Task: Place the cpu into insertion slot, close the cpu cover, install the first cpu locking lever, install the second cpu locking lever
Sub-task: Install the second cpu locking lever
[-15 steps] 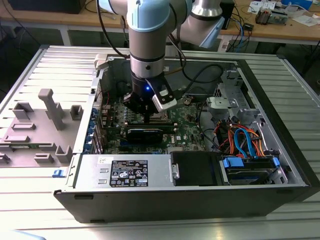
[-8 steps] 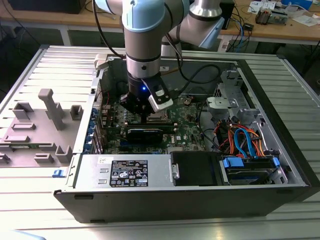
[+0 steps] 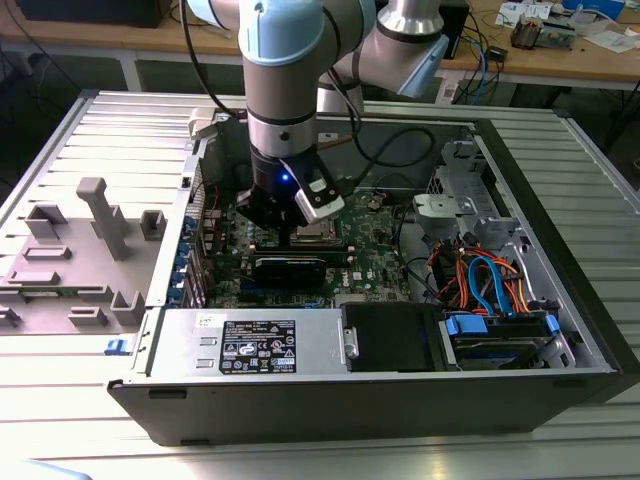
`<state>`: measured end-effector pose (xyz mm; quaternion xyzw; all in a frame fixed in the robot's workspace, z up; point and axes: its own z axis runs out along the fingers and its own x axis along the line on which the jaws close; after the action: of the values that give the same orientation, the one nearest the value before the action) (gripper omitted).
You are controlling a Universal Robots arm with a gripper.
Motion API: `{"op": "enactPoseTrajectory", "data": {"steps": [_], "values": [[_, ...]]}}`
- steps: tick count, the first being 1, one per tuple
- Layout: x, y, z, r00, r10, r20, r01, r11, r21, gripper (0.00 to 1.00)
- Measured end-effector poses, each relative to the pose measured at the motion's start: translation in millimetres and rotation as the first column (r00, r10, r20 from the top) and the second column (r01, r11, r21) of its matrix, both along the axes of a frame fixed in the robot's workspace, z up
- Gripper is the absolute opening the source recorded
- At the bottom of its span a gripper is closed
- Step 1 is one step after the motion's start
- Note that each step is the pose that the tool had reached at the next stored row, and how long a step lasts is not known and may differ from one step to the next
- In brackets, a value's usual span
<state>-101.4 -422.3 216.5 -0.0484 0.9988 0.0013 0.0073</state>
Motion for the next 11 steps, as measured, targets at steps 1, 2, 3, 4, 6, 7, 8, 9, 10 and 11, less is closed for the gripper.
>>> {"op": "enactPoseTrajectory", "data": {"steps": [1,2,3,4,6,7,8,9,10,11], "values": [[-0.2,0.5,-0.5,0.9999,0.012,0.0,-0.012,0.9999,0.0,0.11],[-0.4,0.9,-0.8,0.9999,0.017,-0.0001,-0.017,0.9999,0.0001,0.11],[-0.6,1.2,-1.0,0.9998,0.021,0.0,-0.021,0.9998,0.0001,0.11],[-0.8,1.7,-1.3,0.9997,0.025,0.0,-0.025,0.9997,0.0001,0.11],[-1.6,2.7,-1.9,0.9996,0.029,0.0,-0.029,0.9996,0.0001,0.11],[-2.6,3.3,-2.3,0.9996,0.03,0.0,-0.03,0.9996,0.0001,0.11],[-4.1,3.7,-2.6,0.9995,0.03,-0.0001,-0.03,0.9995,0.0,0.11],[-5.2,3.9,-2.9,0.9995,0.031,-0.0001,-0.031,0.9995,0.0,0.11],[-6.2,4.0,-3.4,0.9995,0.031,0.0,-0.031,0.9995,0.0003,0.11],[-6.4,4.1,-4.0,0.9995,0.031,0.0,-0.031,0.9995,0.0005,0.11]]}}
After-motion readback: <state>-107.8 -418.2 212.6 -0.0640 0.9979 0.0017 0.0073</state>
